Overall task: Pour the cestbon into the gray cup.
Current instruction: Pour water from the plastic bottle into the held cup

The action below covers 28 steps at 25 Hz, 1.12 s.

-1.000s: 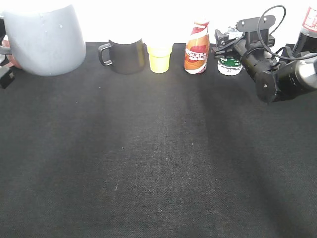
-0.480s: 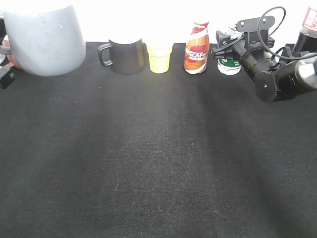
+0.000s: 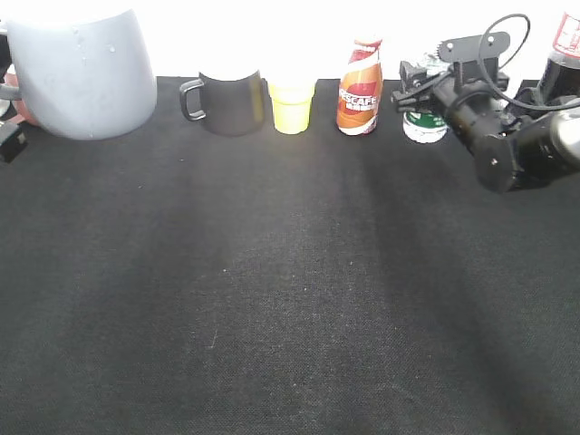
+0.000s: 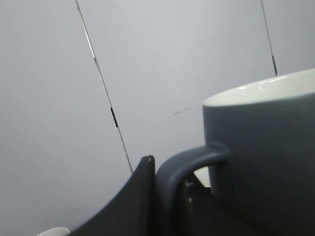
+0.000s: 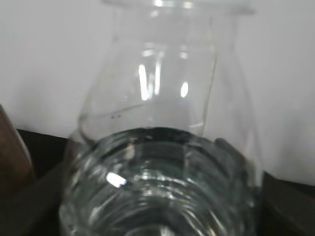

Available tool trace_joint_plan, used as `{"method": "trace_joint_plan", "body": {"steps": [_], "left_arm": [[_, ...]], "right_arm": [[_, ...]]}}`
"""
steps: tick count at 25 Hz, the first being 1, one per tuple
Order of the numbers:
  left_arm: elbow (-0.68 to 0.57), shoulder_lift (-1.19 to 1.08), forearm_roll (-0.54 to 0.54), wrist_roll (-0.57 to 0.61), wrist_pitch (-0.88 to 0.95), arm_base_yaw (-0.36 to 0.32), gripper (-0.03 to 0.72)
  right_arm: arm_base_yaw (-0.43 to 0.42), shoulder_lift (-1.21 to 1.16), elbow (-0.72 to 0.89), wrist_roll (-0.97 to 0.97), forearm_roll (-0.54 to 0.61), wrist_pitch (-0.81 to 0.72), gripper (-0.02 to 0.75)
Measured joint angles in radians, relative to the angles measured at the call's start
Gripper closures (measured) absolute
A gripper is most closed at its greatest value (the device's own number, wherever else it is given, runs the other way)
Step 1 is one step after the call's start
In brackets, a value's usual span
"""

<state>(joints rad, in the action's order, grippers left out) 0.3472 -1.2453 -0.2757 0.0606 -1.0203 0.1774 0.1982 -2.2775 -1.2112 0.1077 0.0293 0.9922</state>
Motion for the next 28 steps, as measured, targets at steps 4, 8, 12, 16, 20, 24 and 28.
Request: {"method": "trace_joint_plan", "body": {"steps": [4, 8, 12, 16, 20, 24, 28], "left_arm": [[0.000, 0.000, 0.000, 0.000, 0.000, 0.000, 0.616], [0.000, 0.000, 0.000, 0.000, 0.008, 0.000, 0.616], [0.000, 0.000, 0.000, 0.000, 0.028, 0.000, 0.616], [0.000, 0.000, 0.000, 0.000, 0.041, 0.000, 0.616], [0.000, 0.000, -0.075, -0.053, 0.039, 0.000, 0.616], [0.000, -0.091, -0.136, -0.123, -0.083, 0.001, 0.616], [0.001, -0.192, -0.183, -0.151, -0.128, 0.001, 0.616]], "right_arm": [[0.001, 0.061, 0.077, -0.004, -0.004, -0.013, 0.227], [0.010, 0.132, 0.161, -0.039, -0.080, -0.013, 0.227], [0.050, 0.211, 0.247, -0.041, -0.085, -0.015, 0.229], [0.058, 0.315, 0.366, -0.041, -0.090, -0.015, 0.229], [0.059, 0.460, 0.476, -0.057, -0.165, -0.011, 0.230], [0.103, 0.595, 0.482, -0.108, -0.263, -0.113, 0.234], [0.187, 0.605, 0.485, -0.115, -0.276, -0.131, 0.234]]}}
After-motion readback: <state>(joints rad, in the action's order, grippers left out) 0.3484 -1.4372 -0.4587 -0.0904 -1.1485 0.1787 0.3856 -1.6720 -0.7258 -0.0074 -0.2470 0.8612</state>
